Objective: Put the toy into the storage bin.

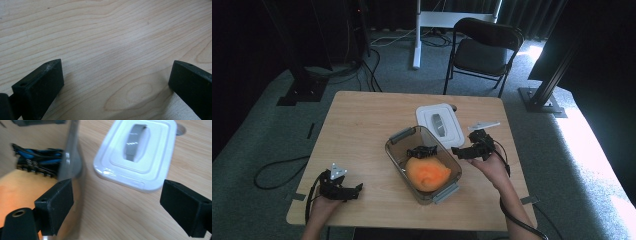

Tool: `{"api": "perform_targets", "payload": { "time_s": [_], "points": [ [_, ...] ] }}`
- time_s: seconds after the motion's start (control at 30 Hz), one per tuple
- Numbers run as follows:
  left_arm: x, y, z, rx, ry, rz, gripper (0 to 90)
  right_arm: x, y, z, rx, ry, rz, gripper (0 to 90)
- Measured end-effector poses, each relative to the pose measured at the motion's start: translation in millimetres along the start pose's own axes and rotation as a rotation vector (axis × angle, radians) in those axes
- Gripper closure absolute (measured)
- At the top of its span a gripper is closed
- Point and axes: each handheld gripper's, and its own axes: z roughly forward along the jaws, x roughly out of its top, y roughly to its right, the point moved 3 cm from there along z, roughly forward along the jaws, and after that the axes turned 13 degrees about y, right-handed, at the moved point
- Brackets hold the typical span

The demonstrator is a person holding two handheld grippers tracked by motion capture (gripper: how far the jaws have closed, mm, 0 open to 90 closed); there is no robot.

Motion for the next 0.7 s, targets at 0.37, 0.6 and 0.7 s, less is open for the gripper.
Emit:
{"api": "perform_targets", "payload": {
  "time_s": [0.37, 0.6, 0.7],
  "points": [
    [0.0, 0.0, 0.0, 0.000, 0.000, 0.000, 0.2, -10.9, 20.7, 1.8, -0.044, 0.009, 0.044, 11.5],
    [0.0, 0.0, 0.1, 0.000, 0.000, -0.001, 0.2, -13.3, 23.8, 3.9, -0.059, 0.021, 0.049, 11.9],
    [0.0, -0.1, 0.0, 0.000, 0.000, 0.000, 0.2, -14.7, 26.7, 6.5, -0.083, 0.024, 0.051, 12.0]
  ]
}}
